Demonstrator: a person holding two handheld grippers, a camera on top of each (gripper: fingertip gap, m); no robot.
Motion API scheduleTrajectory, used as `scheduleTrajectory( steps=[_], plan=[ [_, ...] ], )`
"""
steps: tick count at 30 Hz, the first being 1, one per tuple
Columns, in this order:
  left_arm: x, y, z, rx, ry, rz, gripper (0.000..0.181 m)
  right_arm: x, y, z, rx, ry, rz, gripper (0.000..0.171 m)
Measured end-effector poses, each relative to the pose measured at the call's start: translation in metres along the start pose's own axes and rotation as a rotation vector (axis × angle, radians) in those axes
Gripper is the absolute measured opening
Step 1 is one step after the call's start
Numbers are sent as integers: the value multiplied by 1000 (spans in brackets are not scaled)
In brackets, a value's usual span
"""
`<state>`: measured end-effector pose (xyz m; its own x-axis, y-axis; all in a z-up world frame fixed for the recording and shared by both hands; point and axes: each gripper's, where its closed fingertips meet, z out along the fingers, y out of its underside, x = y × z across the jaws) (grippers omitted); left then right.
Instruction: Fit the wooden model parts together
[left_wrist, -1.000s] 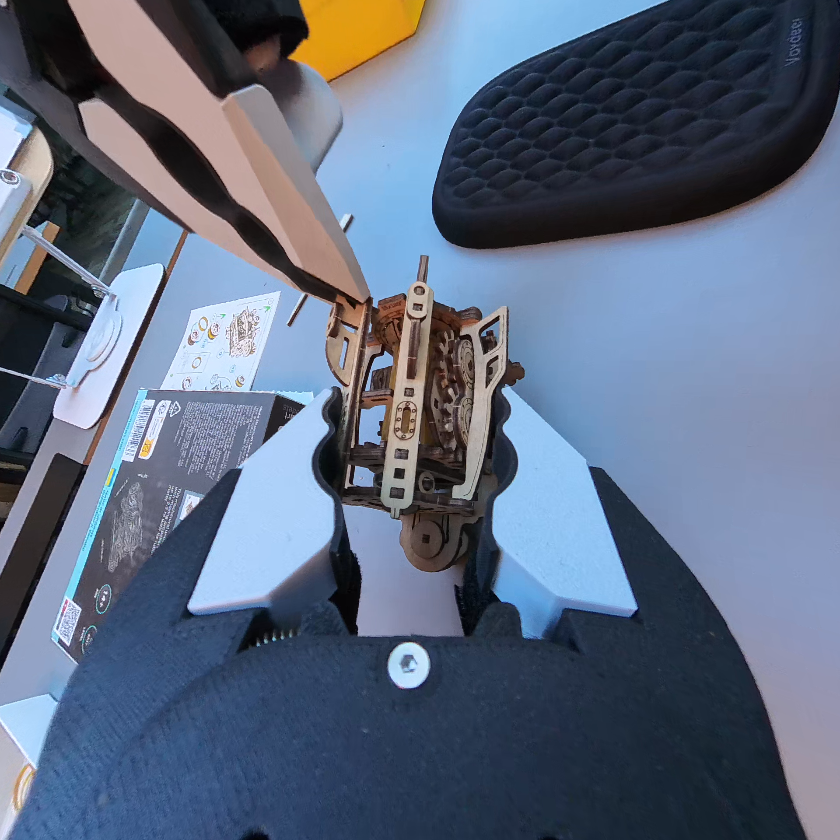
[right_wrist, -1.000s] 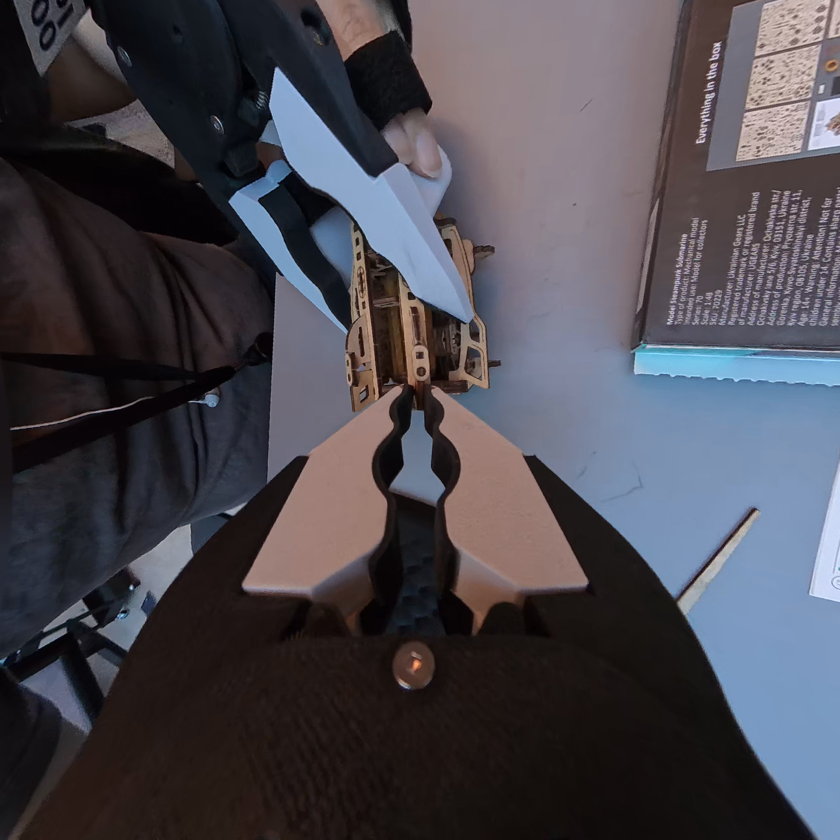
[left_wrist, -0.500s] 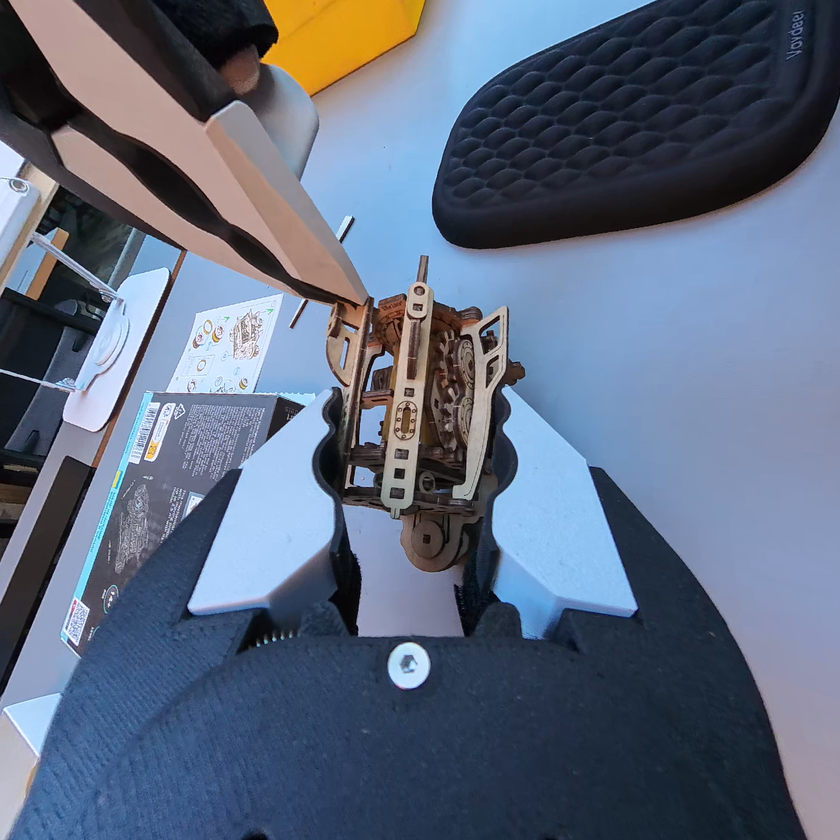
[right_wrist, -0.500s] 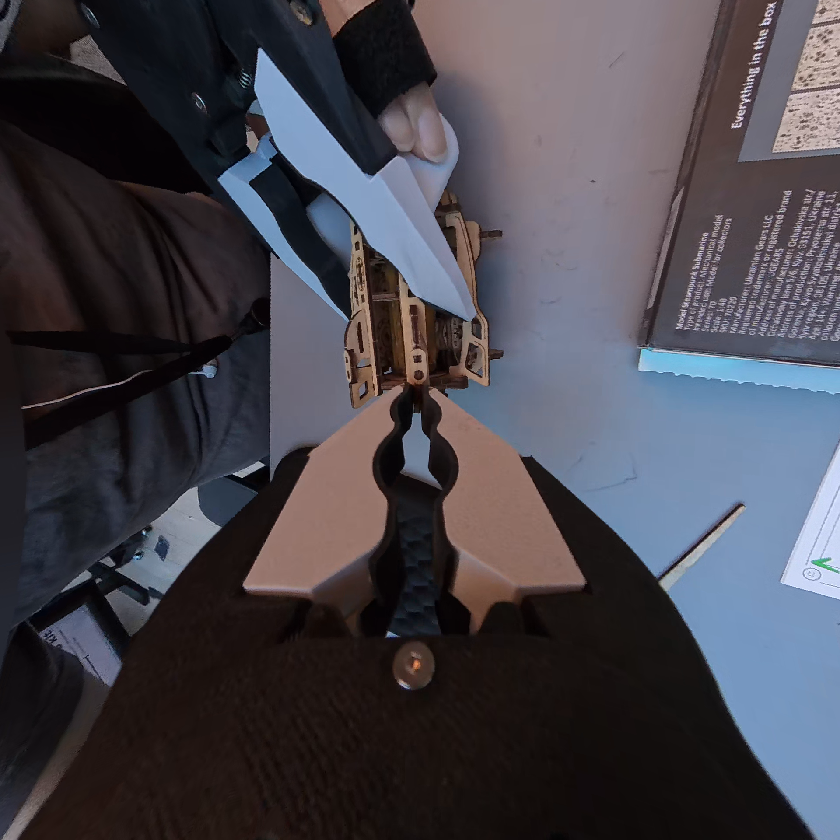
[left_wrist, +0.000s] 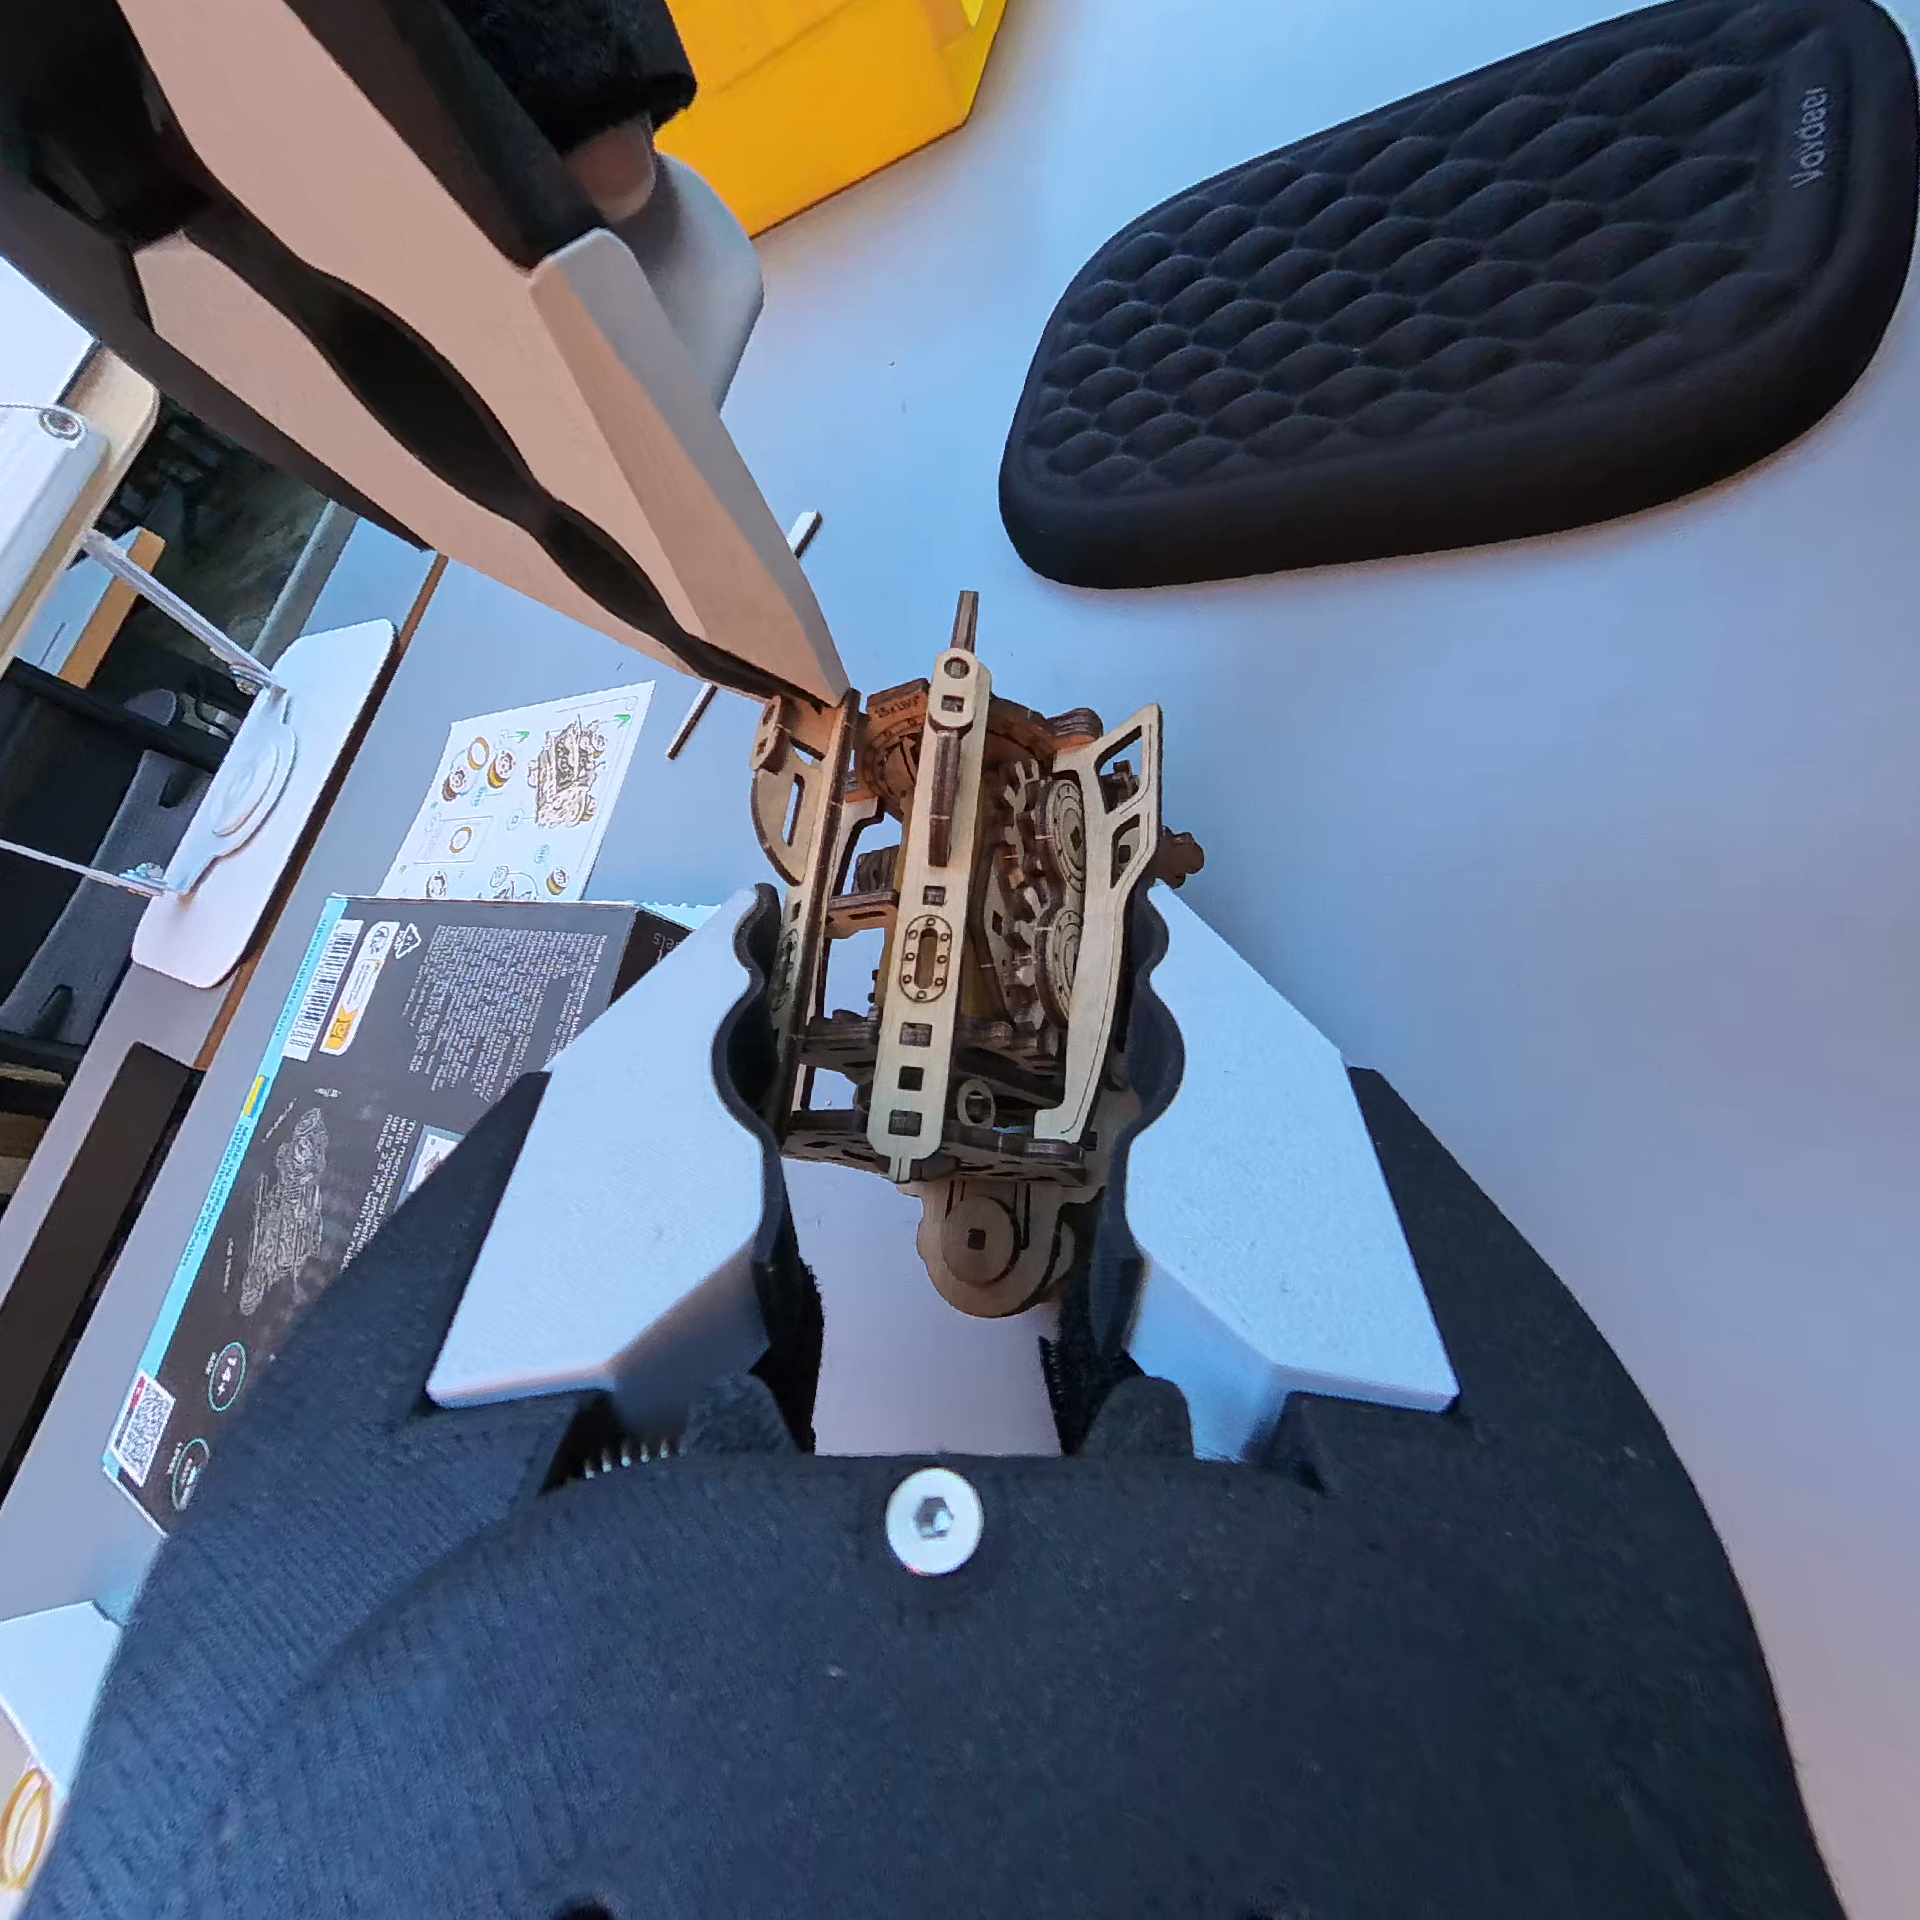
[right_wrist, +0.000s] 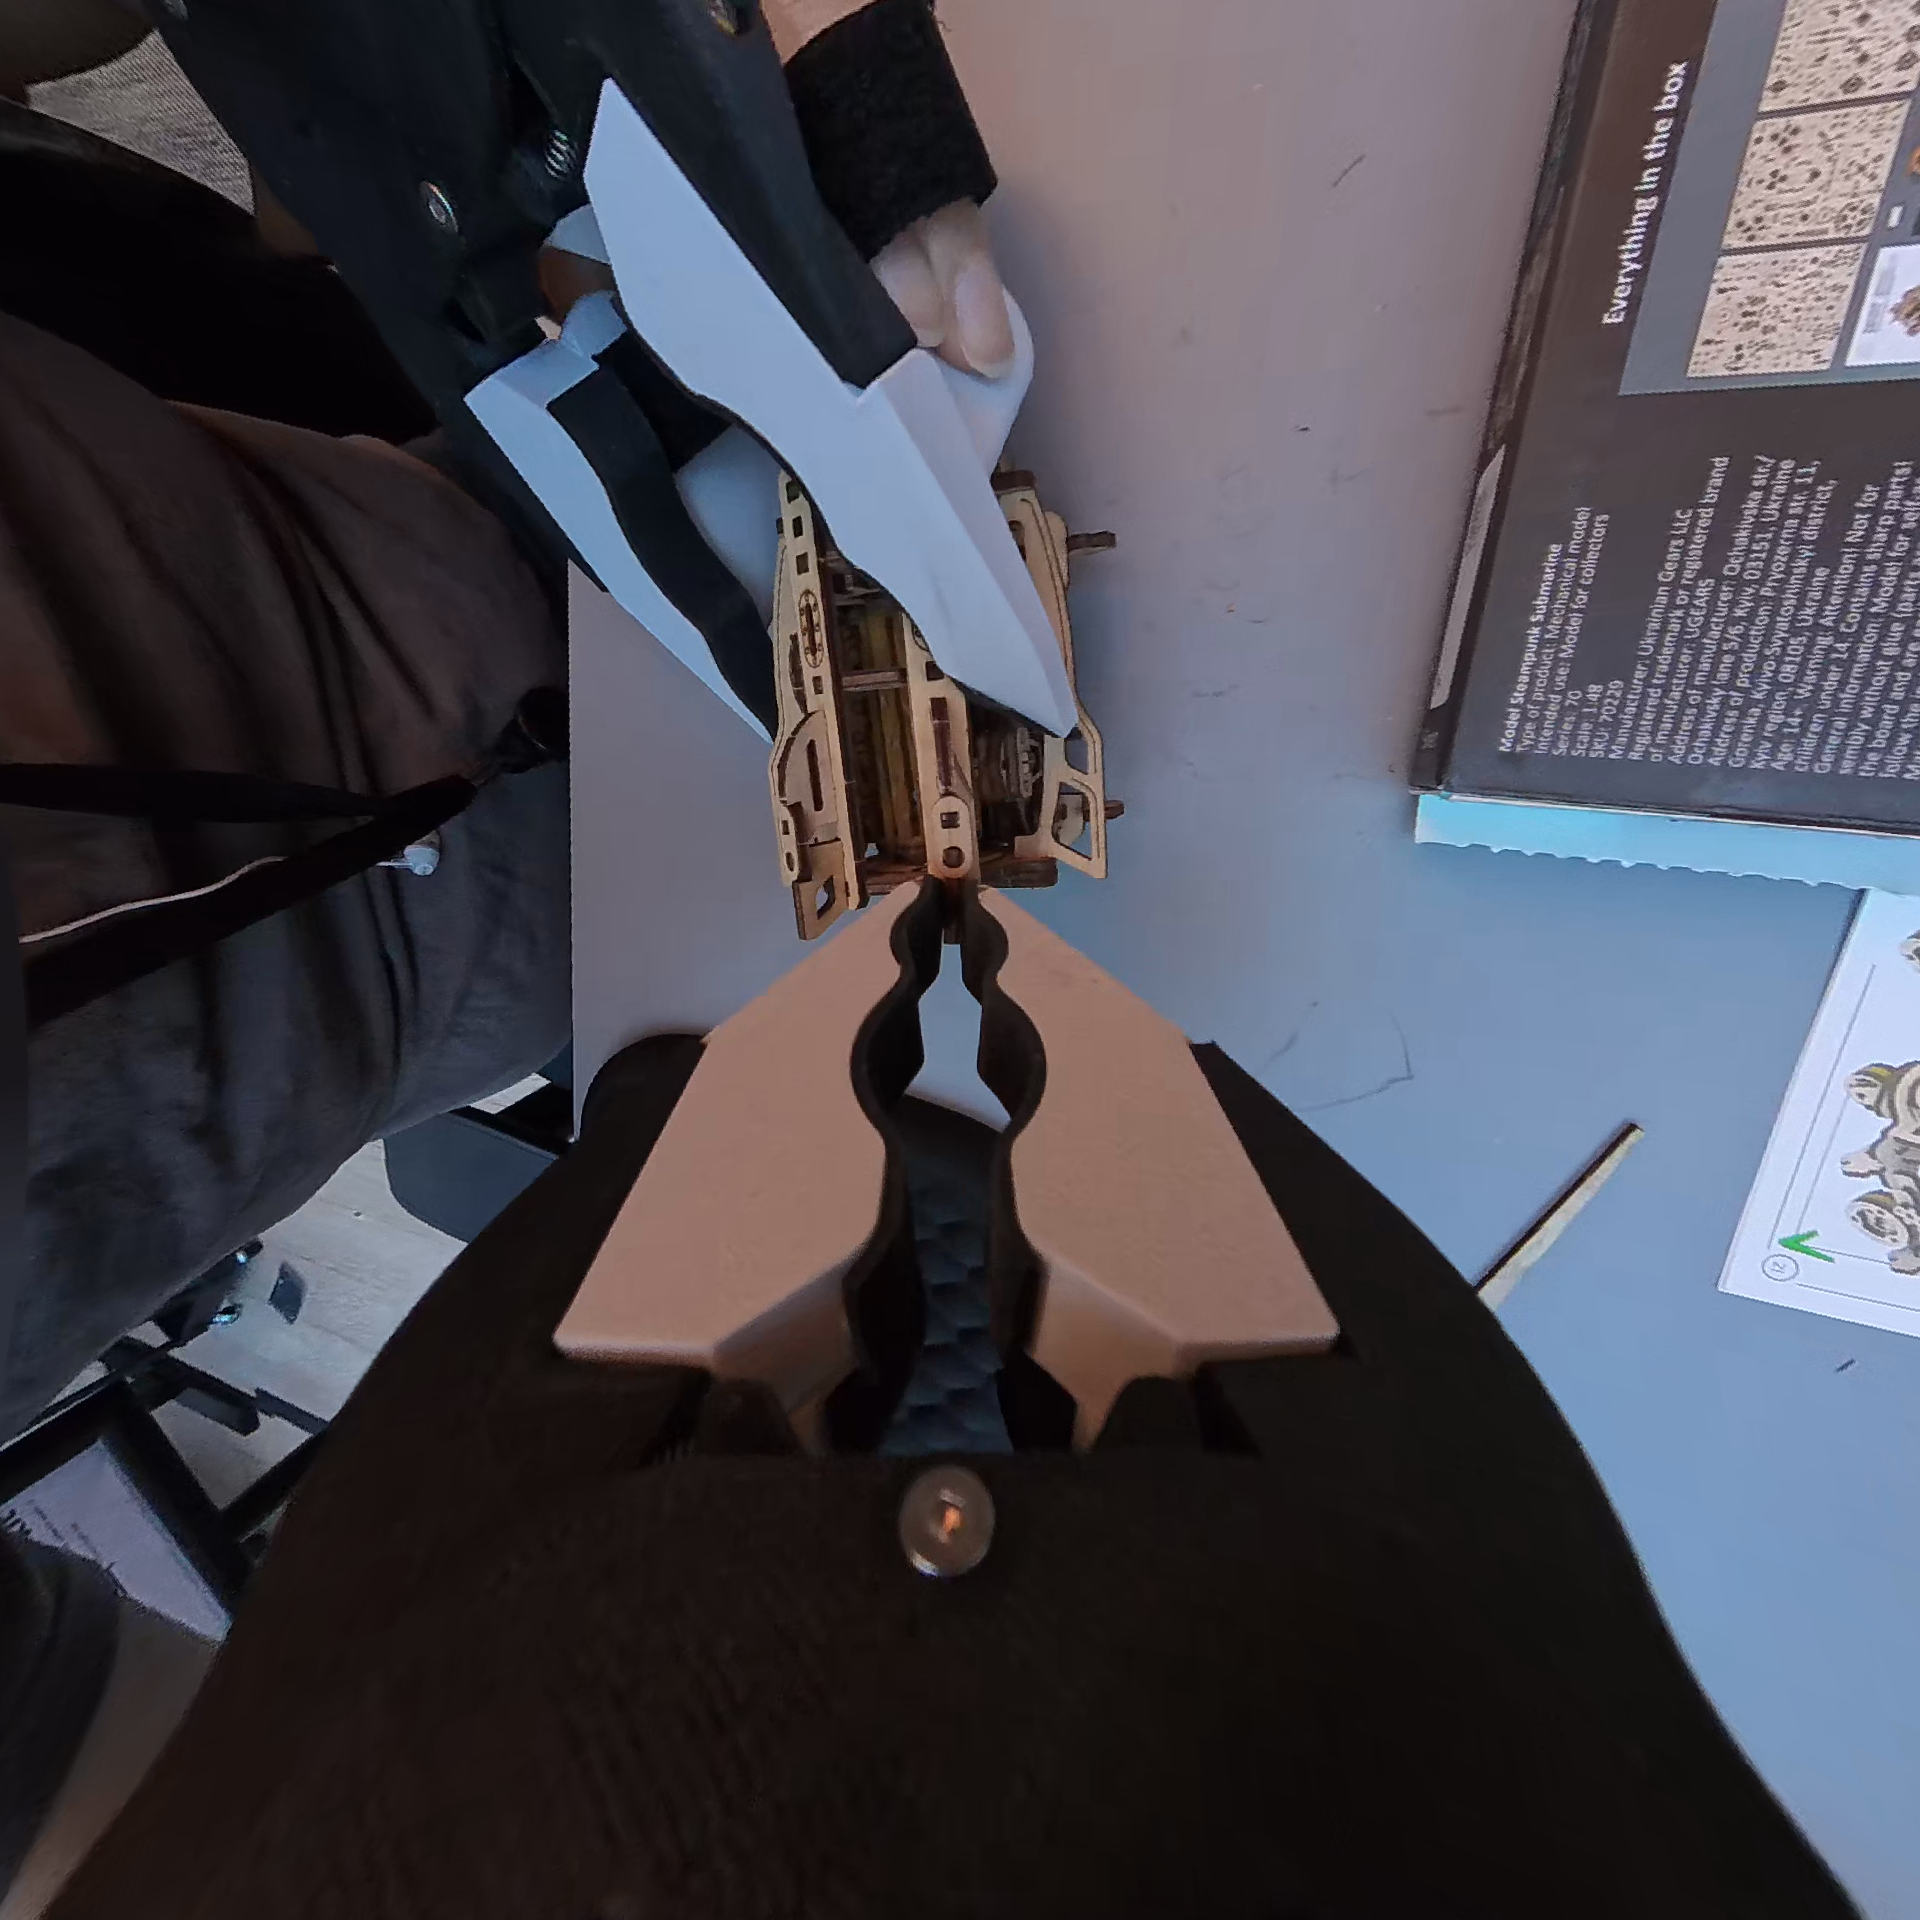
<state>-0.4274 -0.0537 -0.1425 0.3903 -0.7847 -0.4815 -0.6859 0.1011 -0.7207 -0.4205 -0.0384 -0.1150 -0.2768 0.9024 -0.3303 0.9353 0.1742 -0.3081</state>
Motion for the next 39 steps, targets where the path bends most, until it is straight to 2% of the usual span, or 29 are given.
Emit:
scheduleTrajectory(
  steps=[6,12,20,39],
  plan=[
    [2,-1,-1,-2,-24,29,66,-3,1,1,-11,-56,30,3],
    [1,1,-6,16,-114,31,72,-10,2,2,-14,-64,32,2],
    [8,-3,-10,34,-204,180,69,-20,3,5,-6,-43,35,2],
    [8,-1,-11,31,-206,189,66,-20,1,4,57,-72,13,3]
  ],
)
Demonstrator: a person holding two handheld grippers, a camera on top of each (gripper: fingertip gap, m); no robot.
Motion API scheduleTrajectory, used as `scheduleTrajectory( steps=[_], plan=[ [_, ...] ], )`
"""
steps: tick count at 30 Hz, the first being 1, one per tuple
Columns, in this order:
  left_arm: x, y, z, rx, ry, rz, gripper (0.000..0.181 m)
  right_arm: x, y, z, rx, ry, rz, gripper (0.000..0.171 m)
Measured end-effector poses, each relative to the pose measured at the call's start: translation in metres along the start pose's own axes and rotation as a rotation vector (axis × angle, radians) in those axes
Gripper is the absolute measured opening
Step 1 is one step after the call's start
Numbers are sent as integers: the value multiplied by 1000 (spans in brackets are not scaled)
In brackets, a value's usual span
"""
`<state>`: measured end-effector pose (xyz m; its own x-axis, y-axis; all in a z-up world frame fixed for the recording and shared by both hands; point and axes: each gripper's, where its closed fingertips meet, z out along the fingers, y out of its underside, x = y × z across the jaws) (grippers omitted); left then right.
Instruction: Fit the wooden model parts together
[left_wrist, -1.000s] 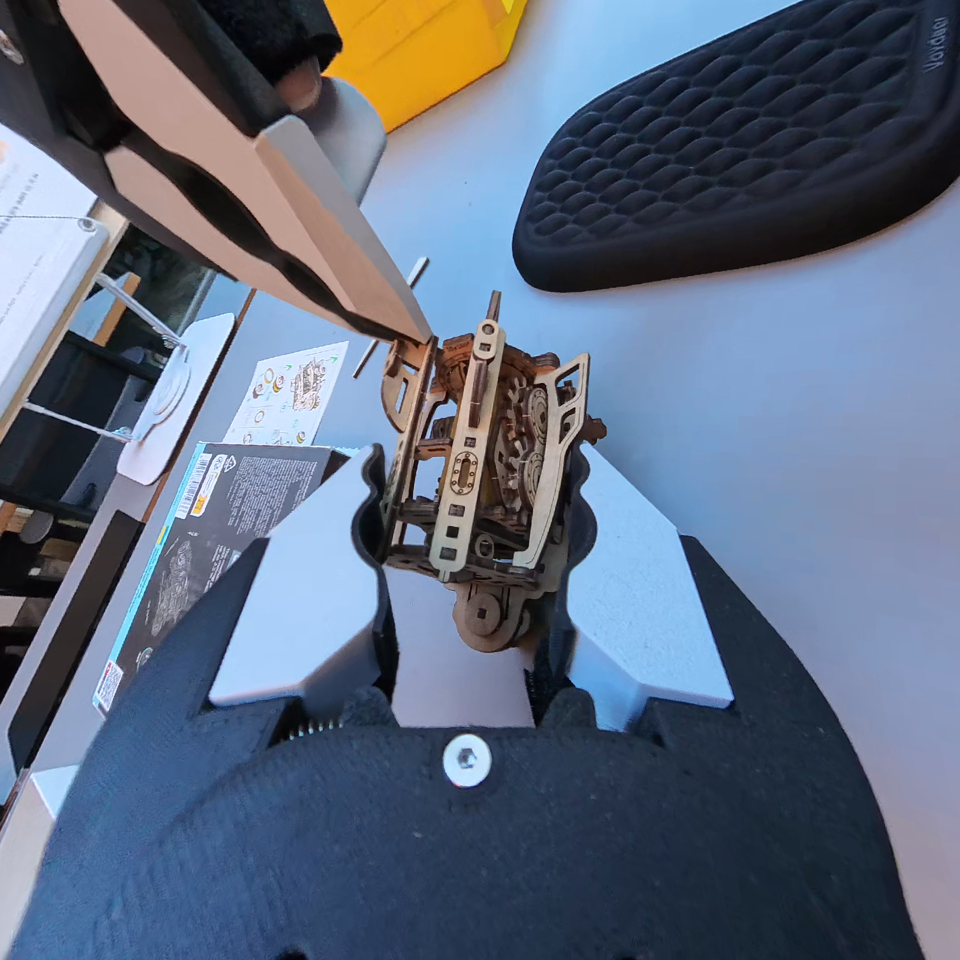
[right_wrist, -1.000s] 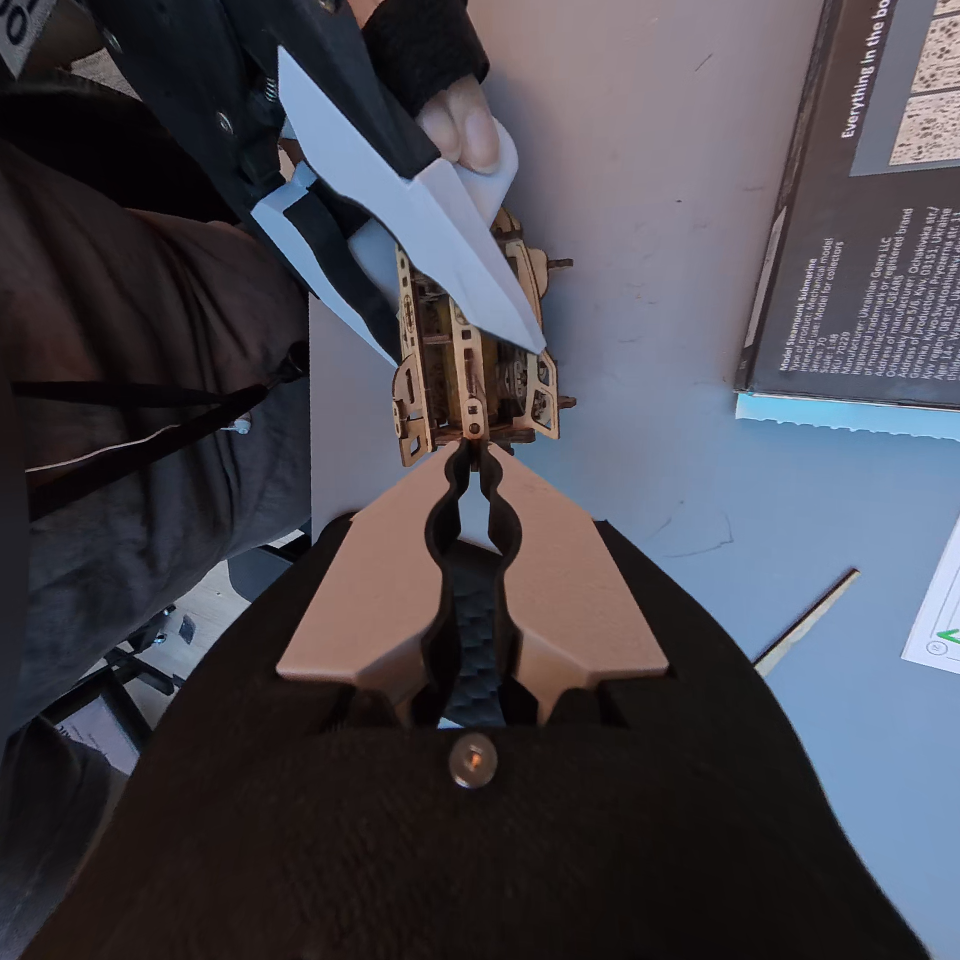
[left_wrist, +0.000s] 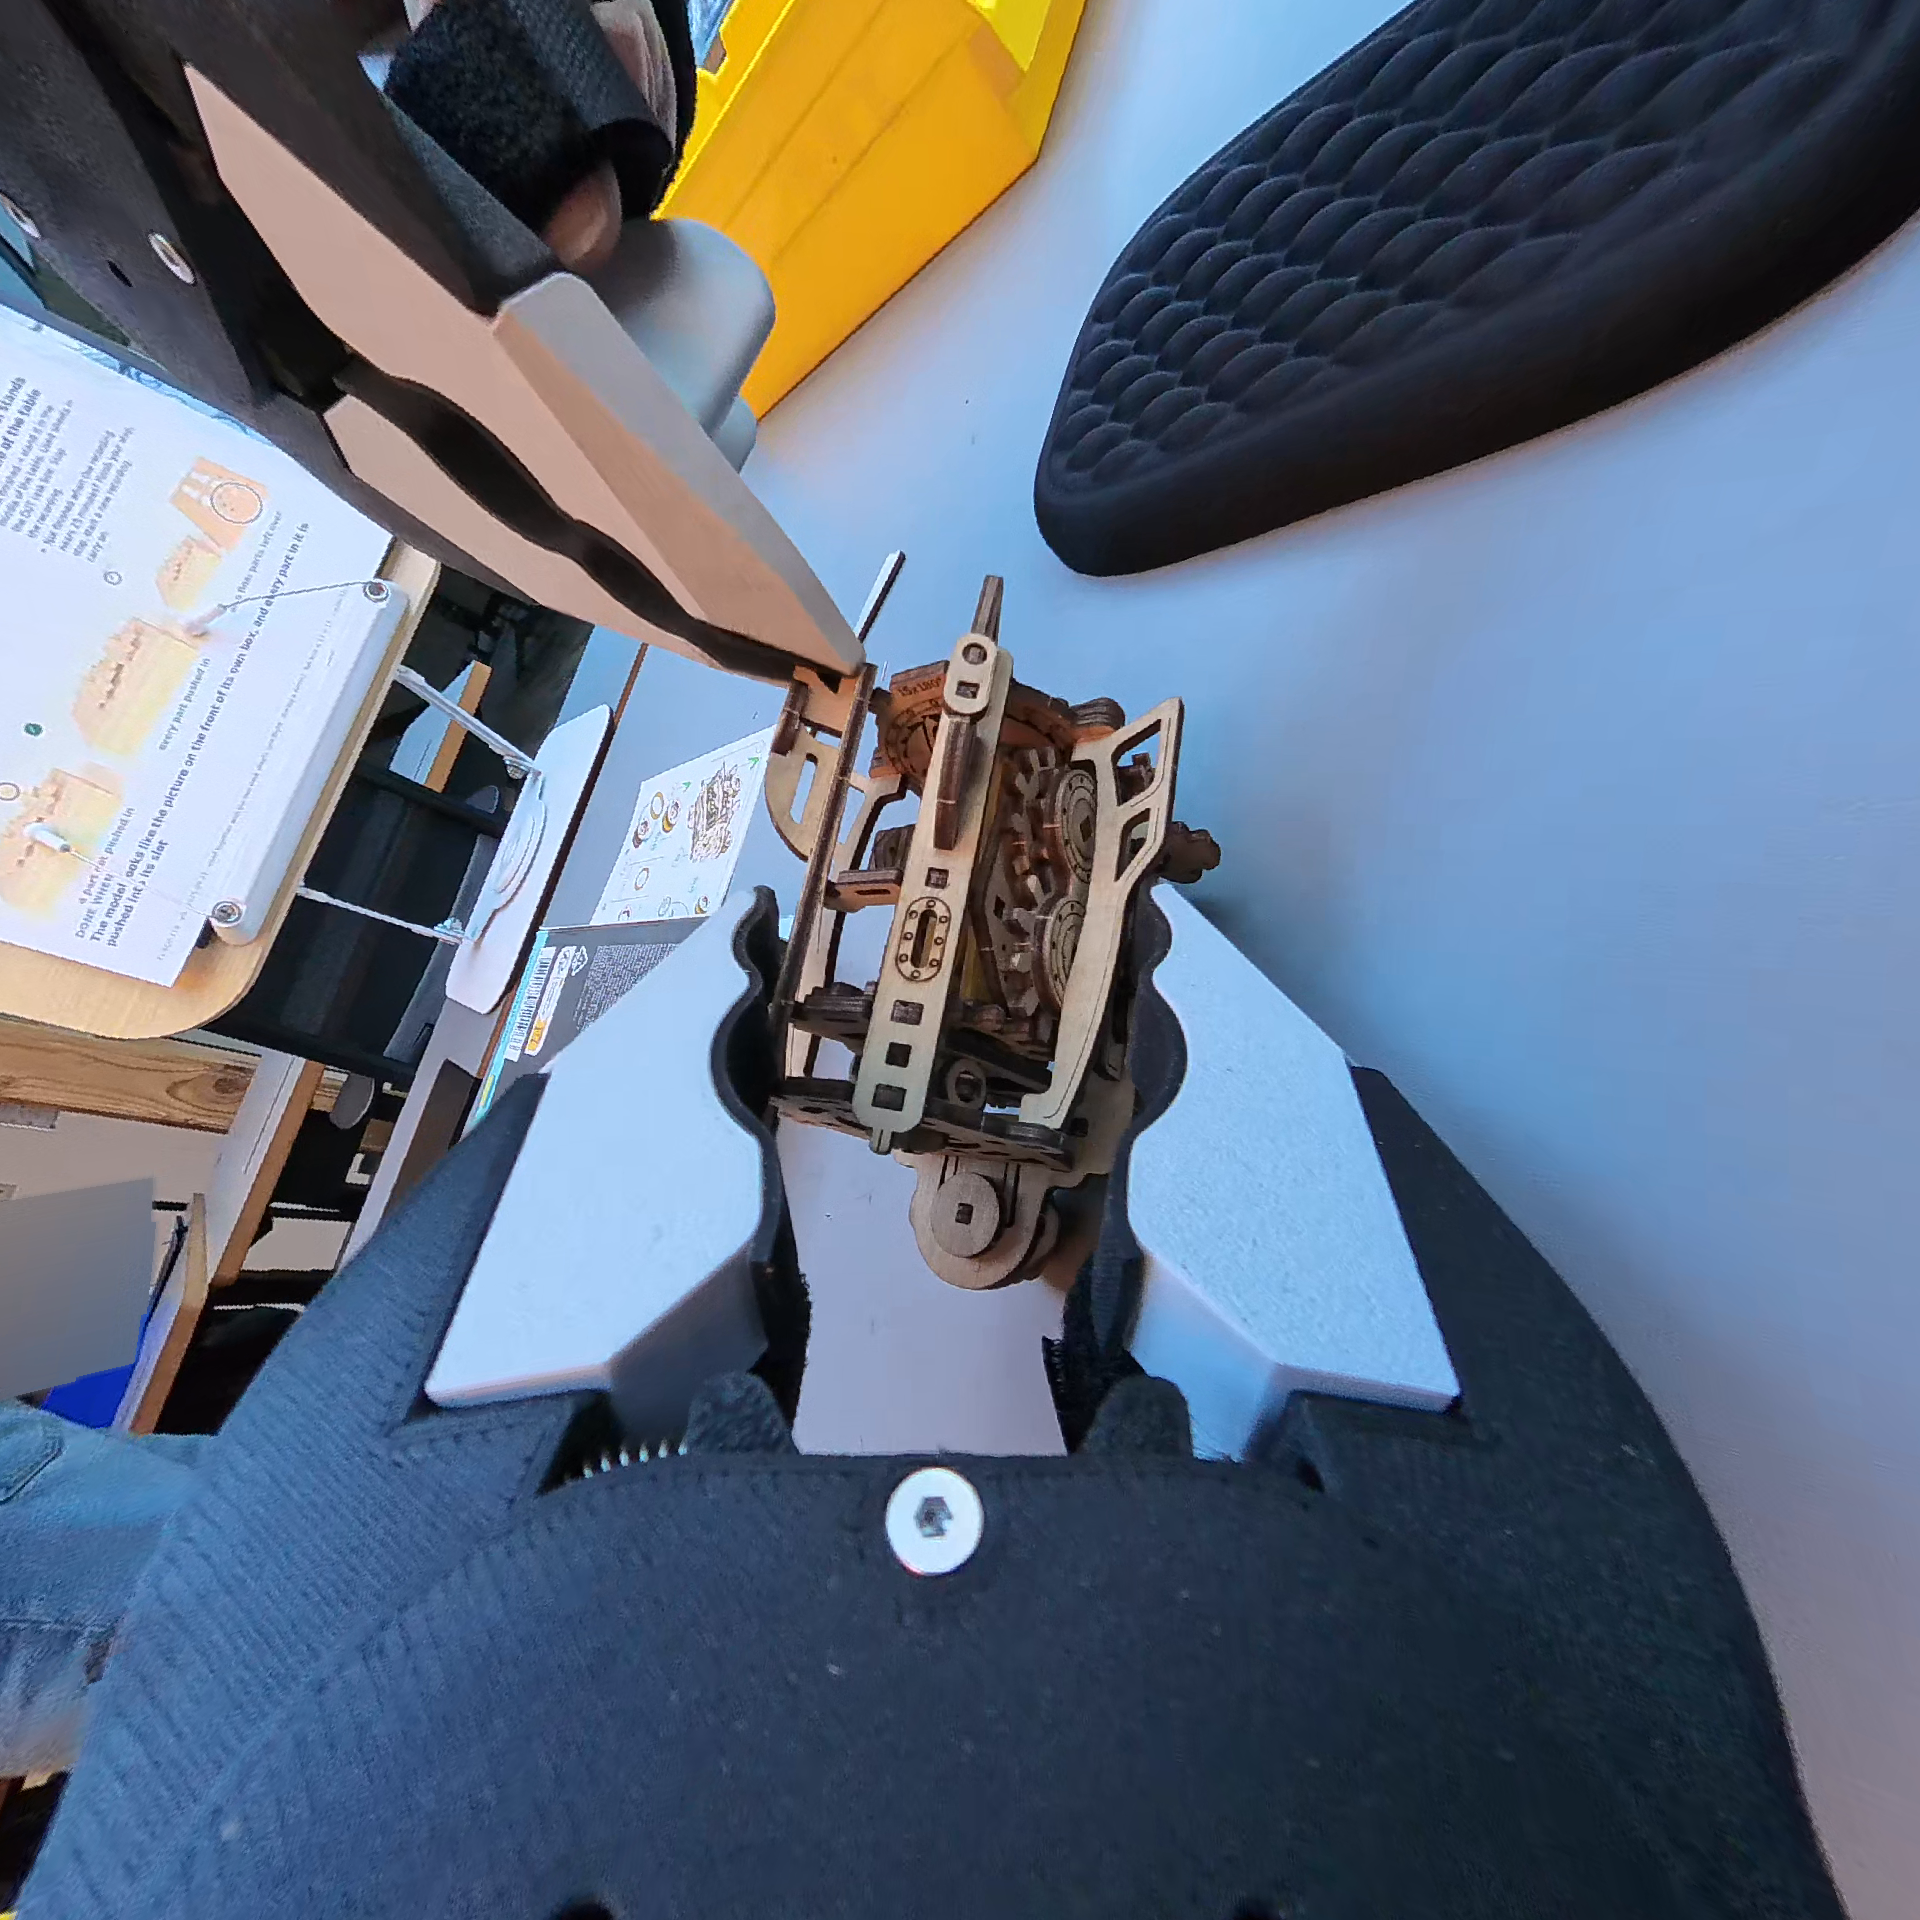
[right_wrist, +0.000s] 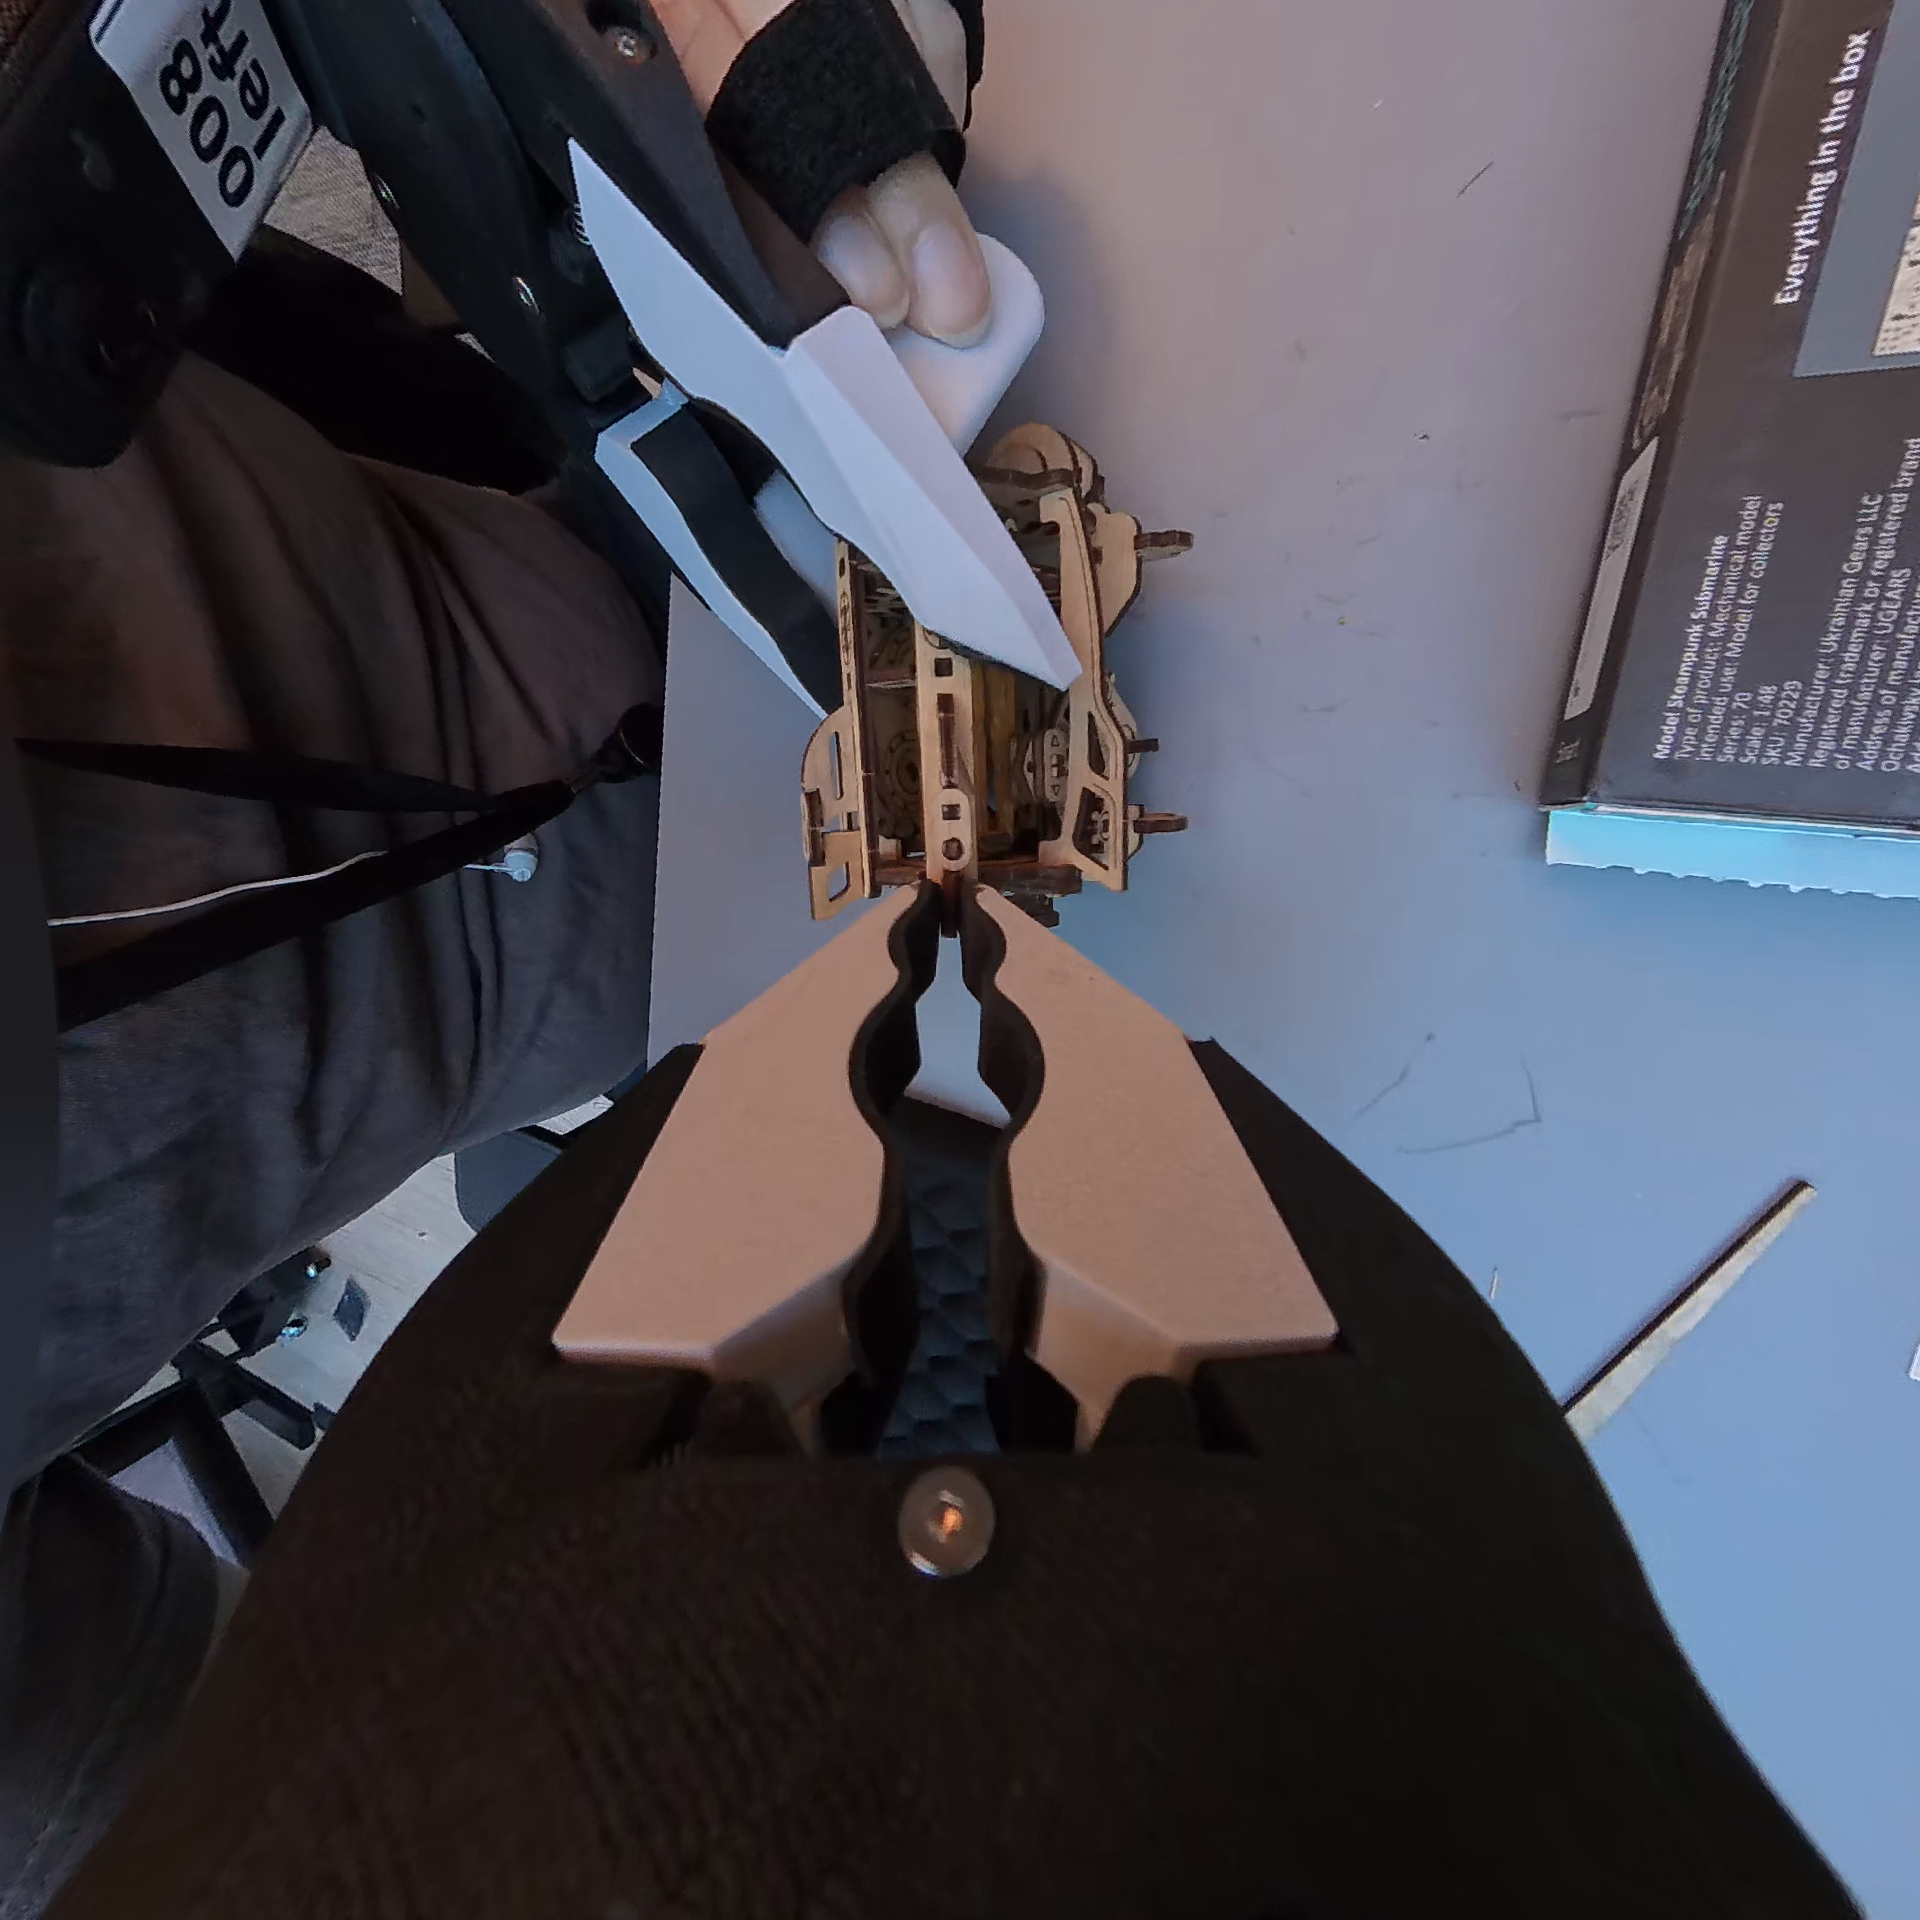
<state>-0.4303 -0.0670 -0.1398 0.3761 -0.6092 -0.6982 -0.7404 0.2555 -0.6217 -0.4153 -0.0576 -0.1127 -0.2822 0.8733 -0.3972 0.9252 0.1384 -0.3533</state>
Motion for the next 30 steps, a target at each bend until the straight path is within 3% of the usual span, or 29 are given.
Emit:
scheduleTrajectory(
  steps=[14,30],
  plan=[
    [-5,4,2,-11,35,-60,66,11,-6,-2,-28,29,0,9],
    [-6,3,5,-12,65,-74,66,11,-3,-2,-11,49,-44,5]
  ],
)
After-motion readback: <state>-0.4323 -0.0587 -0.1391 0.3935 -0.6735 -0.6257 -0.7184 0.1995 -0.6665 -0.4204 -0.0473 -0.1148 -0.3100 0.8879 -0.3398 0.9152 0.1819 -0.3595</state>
